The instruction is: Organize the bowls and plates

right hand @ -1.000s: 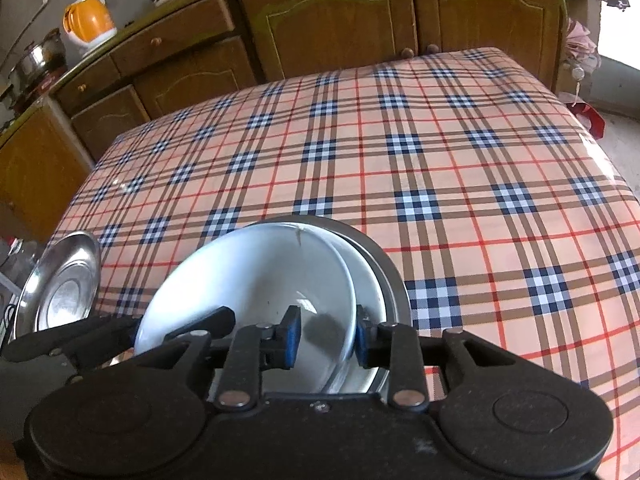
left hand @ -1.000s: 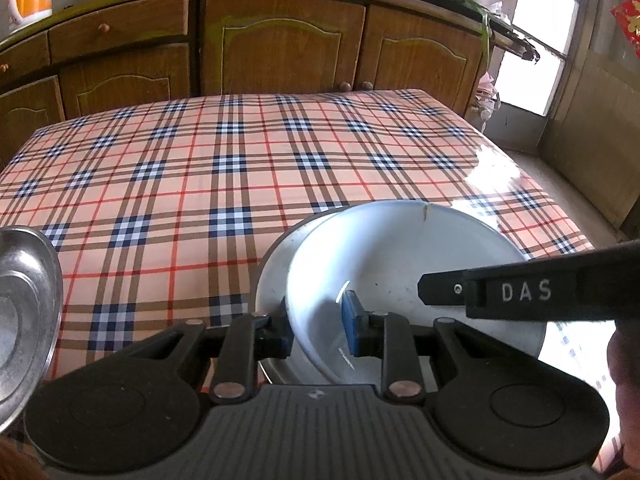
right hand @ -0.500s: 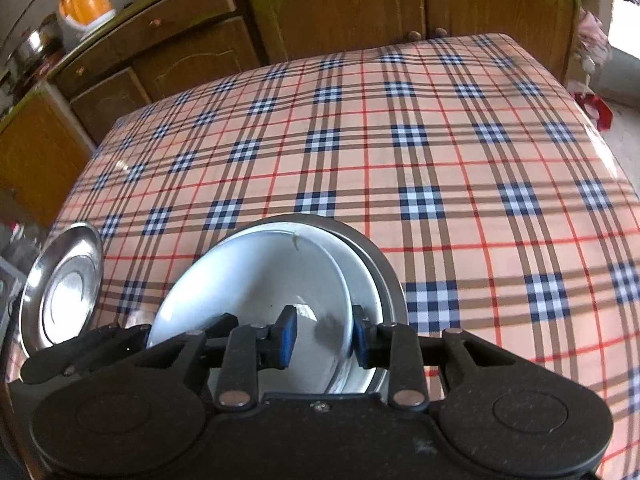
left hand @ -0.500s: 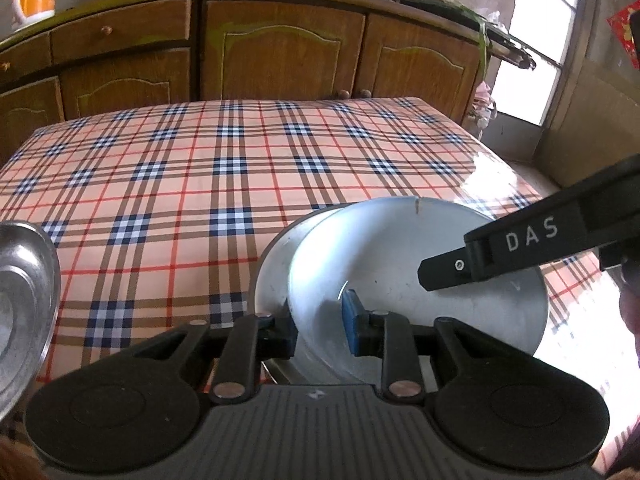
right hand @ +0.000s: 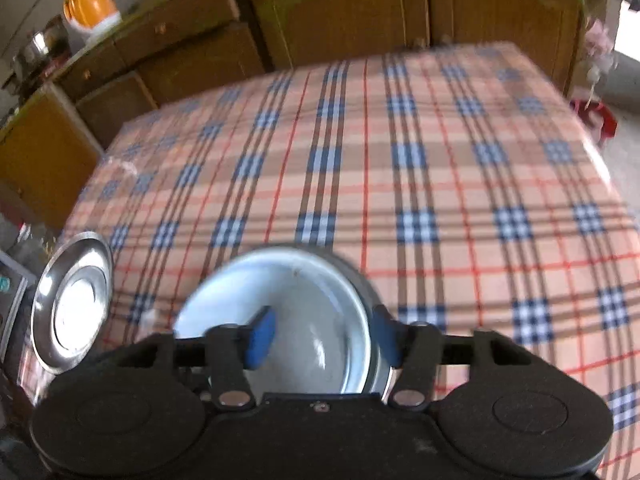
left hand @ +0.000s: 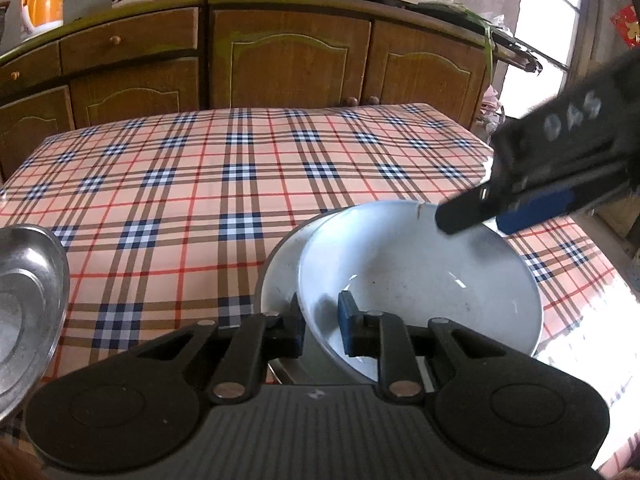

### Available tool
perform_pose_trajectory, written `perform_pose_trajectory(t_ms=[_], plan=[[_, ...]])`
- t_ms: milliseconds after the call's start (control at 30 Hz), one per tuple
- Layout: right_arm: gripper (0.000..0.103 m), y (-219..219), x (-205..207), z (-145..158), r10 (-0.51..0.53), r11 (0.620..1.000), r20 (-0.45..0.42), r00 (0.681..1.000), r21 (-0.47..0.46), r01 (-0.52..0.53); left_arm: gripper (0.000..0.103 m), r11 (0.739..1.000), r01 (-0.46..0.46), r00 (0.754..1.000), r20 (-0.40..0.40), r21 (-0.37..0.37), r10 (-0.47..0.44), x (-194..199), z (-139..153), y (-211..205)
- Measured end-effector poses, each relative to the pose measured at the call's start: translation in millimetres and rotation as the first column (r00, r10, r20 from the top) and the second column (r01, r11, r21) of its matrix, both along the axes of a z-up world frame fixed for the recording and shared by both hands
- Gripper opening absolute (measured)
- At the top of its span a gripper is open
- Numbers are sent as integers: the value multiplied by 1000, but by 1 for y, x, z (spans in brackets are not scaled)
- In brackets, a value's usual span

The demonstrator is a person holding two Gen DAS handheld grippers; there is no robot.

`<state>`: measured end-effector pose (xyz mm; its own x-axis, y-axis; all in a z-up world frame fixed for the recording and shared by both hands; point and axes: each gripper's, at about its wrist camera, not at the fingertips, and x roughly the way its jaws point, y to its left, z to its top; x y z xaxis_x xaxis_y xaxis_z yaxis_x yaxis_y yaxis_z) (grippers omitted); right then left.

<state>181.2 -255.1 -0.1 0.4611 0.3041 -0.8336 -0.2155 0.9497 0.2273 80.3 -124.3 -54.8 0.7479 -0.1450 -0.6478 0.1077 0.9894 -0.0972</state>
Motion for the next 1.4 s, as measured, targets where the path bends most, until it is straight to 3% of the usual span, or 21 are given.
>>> perform_pose_trajectory(t_ms=[333, 500, 633, 800, 867, 967, 1000, 1333, 1400], plan=[[66, -9, -32, 0, -53, 995, 104, 993, -74, 61, 22, 1000, 17, 1000, -6, 15, -17, 3, 2, 1], [57, -26, -52, 1, -109, 994, 129, 986, -13, 112, 22, 1000, 15, 1000, -11, 11, -15, 2, 4, 2], [56, -37, -59, -1, -145, 989, 120, 982, 7, 145, 23, 1000, 18, 1000, -3, 8, -18, -1, 11, 1], [55, -37, -62, -16, -150, 989, 85, 985, 0, 151, 35, 1000, 4, 1000, 13, 5, -4, -7, 21, 4], [50, -36, -63, -23, -164, 986, 72, 984, 6, 164, 39, 1000, -7, 1000, 20, 9, 7, -9, 24, 7], [49, -39, -71, -14, -189, 982, 125, 974, 40, 186, 42, 1000, -19, 1000, 23, 7, 19, -12, 27, 13], [43, -39, -71, -12, -178, 983, 123, 976, 59, 172, 43, 1000, -24, 999, 22, 5, 24, -13, 28, 14], [44, -28, -76, -15, -131, 991, 123, 984, 51, 126, 52, 999, -53, 999, 12, -4, 53, -15, 31, 25], [45, -30, -75, -21, -142, 988, 104, 984, 83, 134, 54, 998, -56, 998, 15, -6, 56, -17, 32, 27]])
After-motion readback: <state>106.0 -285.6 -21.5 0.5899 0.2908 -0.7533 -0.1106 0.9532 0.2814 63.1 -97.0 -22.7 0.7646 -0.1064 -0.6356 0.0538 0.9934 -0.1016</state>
